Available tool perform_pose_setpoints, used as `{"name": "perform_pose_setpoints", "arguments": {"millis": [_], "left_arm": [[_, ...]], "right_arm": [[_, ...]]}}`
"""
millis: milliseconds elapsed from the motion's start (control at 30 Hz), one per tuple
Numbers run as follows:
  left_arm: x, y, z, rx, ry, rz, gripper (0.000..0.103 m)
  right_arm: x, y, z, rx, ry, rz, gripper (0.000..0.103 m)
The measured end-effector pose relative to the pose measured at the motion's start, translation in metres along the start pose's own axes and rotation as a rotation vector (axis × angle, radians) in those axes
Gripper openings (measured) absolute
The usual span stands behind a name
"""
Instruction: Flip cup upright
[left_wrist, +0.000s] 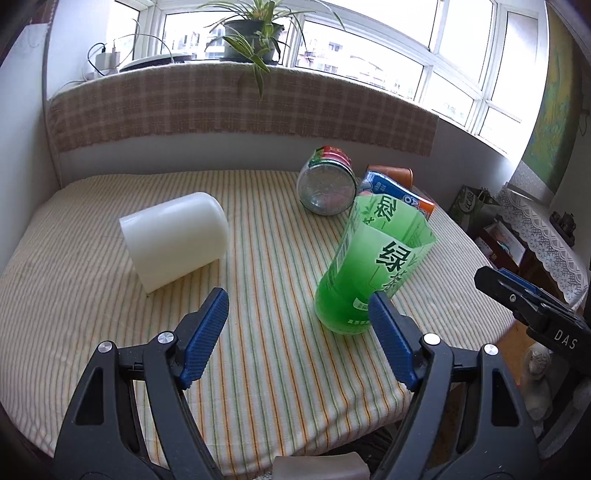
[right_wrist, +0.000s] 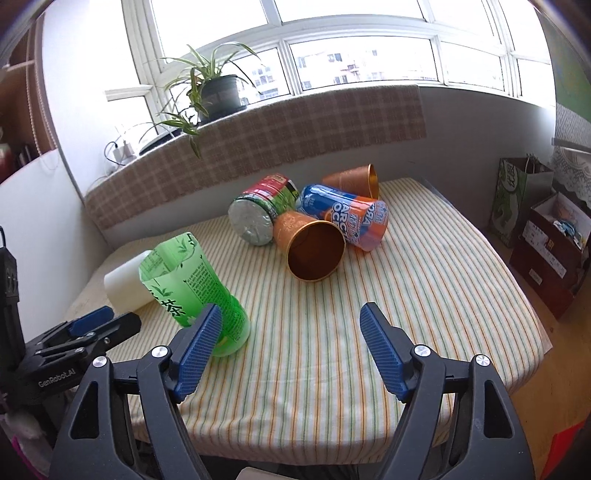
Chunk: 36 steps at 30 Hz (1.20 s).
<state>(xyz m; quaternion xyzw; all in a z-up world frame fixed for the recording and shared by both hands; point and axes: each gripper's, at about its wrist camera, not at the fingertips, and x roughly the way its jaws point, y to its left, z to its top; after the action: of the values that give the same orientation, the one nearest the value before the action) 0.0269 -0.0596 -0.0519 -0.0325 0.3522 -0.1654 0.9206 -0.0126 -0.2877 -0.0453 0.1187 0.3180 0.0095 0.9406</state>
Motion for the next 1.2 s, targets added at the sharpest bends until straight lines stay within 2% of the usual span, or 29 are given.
{"name": "perform_pose_setpoints", "arguments": {"millis": [67, 133, 233, 533, 667, 800, 1200], "left_arm": [[-0.009, 0.003, 0.001, -0.002, -0.041, 0.031, 0.085], [-0.019, 0.004, 0.002, -0.003, -0.089, 0.054, 0.099], [-0.034, 0.005, 0.002, -0.002, -0.158, 0.099, 0.1], [-0.064, -0.004, 0.004, 0.039, -0.302, 0.219, 0.102], [-0.068, -0.005, 0.005, 0.044, -0.313, 0.223, 0.102], [-0.069, -0.003, 0.006, 0.032, -0.312, 0.232, 0.102], [-0.067, -0.001, 0.007, 0.024, -0.316, 0.241, 0.102]], "right_arm": [[-0.002, 0.005, 0.003, -0.024, -0.022, -0.003, 0.077], [-0.004, 0.01, 0.004, -0.043, -0.043, -0.005, 0.078], [-0.008, 0.014, 0.006, -0.059, -0.074, -0.005, 0.081], [-0.019, 0.021, 0.004, -0.082, -0.184, -0.066, 0.086], [-0.023, 0.022, 0.004, -0.077, -0.232, -0.105, 0.091], [-0.025, 0.026, 0.005, -0.094, -0.26, -0.127, 0.091], [-0.02, 0.029, 0.006, -0.098, -0.246, -0.124, 0.091]]}}
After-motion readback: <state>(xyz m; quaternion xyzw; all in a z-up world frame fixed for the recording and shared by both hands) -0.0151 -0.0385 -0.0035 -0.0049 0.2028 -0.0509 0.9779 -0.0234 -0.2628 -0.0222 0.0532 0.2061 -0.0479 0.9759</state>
